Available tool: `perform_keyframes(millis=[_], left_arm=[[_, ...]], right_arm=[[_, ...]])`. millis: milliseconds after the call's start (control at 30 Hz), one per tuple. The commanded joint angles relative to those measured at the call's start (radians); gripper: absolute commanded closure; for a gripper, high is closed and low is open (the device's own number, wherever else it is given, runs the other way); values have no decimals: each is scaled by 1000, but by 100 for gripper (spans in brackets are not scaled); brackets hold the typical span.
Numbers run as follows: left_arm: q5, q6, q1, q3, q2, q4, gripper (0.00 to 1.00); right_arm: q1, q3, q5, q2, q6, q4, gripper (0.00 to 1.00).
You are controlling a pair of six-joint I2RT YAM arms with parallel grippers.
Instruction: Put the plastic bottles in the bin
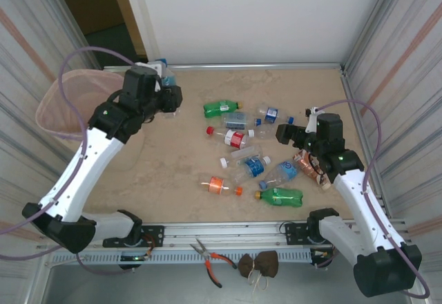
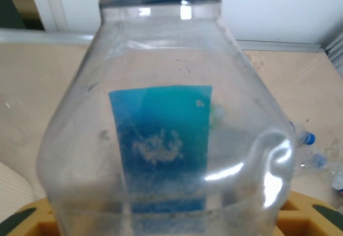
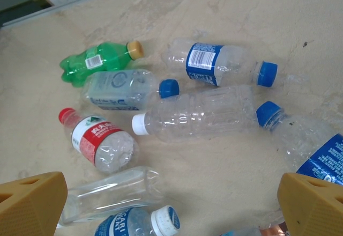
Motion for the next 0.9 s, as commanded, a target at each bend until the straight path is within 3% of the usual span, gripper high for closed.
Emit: perform_keyframes(millis=[0, 200, 400, 867], left_arm=[[-87, 252, 5, 105, -1, -126, 56], [-331, 462, 13, 227, 9, -236, 56], [-482, 612, 91, 302, 45, -317, 56], [-440, 749, 384, 209, 101, -374, 55]], right_arm=[[-2, 33, -3, 2, -17, -2, 1], [-3, 36, -2, 11, -16, 1, 1], [-1, 42, -10, 44, -11, 17, 1], [0, 65, -25, 107, -18, 45, 1]])
